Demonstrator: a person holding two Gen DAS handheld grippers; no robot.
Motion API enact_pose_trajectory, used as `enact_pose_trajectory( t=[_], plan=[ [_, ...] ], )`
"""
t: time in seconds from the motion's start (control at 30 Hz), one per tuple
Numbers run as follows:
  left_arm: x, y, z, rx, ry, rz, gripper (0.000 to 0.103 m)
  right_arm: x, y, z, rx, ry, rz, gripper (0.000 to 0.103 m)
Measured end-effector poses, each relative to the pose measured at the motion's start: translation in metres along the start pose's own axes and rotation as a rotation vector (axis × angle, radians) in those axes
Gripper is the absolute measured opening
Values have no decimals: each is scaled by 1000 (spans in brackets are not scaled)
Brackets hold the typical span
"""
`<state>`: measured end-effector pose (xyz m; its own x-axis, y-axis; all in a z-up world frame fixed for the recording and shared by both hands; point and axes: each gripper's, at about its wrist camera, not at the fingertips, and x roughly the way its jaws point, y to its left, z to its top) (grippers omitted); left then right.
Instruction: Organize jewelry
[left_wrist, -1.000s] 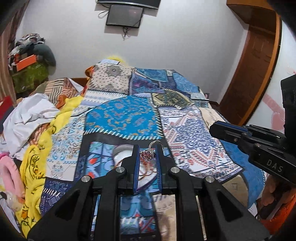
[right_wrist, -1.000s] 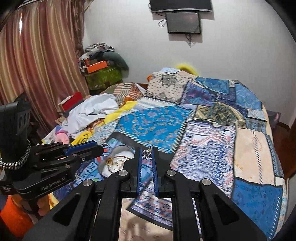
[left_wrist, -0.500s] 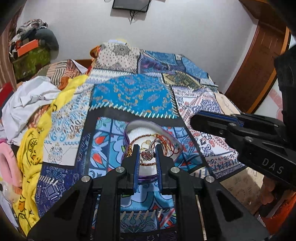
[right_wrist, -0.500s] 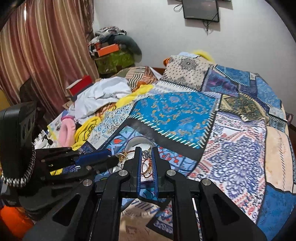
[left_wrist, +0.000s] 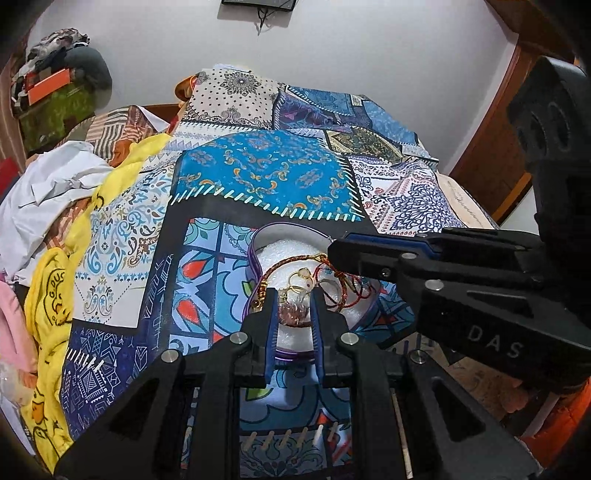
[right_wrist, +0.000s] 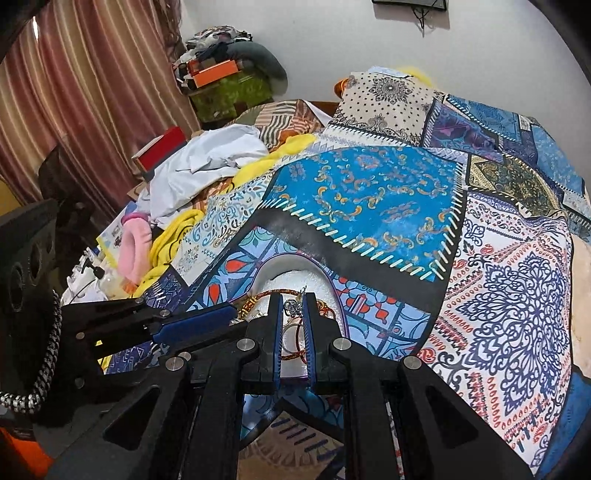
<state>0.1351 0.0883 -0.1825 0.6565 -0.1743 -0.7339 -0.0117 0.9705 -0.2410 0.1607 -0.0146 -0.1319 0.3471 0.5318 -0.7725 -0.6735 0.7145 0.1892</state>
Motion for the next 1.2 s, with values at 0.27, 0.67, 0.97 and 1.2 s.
enact_pose_trajectory(
  t=[0.27, 0.67, 0.97, 1.2],
  plan=[
    [-7, -4, -1, 10, -5, 12, 15, -2, 3, 2, 5, 14, 2, 18],
    [-49, -14, 10, 20, -83, 39, 18, -64, 8, 7, 3, -138, -40, 34],
    [-127, -41, 27, 72, -296, 96, 26, -144, 27, 6, -28, -352, -87, 34],
    [-207, -67, 25, 112, -538, 132, 39, -214, 44, -6, -28, -569, -123, 35]
  ],
)
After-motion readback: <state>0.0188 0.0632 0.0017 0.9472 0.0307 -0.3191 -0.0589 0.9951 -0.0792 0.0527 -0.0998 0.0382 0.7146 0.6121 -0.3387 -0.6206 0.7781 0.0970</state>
